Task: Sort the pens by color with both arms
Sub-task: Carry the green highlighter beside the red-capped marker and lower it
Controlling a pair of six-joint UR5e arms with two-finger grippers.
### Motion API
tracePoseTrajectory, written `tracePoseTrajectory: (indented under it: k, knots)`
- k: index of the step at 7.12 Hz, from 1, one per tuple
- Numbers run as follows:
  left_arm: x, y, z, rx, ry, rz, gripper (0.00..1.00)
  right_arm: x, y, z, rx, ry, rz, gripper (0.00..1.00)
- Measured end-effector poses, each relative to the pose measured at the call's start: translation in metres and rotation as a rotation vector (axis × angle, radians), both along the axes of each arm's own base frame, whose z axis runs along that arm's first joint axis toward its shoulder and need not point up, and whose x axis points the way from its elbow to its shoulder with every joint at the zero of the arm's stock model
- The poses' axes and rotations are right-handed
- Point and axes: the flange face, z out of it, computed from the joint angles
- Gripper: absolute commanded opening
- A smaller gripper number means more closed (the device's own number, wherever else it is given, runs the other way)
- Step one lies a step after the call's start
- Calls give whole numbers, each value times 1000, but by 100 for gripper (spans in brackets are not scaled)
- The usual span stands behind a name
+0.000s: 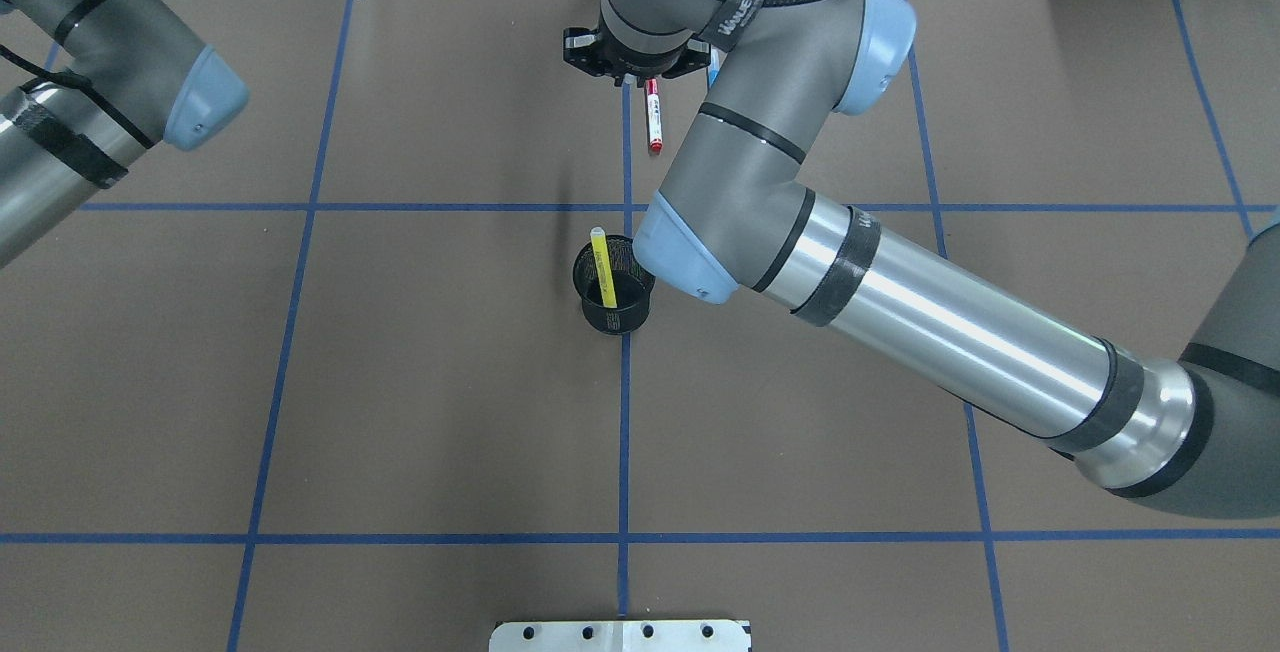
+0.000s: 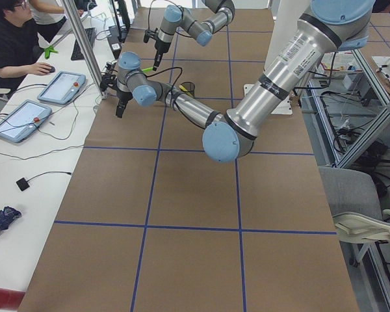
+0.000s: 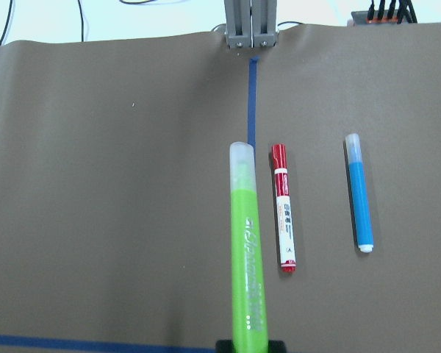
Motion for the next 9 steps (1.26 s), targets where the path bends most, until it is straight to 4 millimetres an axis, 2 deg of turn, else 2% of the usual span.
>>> tracePoseTrajectory:
  k: [2,3,5,9]
  knots:
    - [0,-1,2,-2,-1,0,100,-41,-16,19,52,32,41,0]
    - [1,-1,3,-3,-2,0,100,-58,-22,37,73,37,53,0]
    - [4,0,4,-3,-2,4,100,-90,-23,69,97,56,61,0]
    - [10,2,5,-4,-1,8,100,-126,-16,100,103,103,59,0]
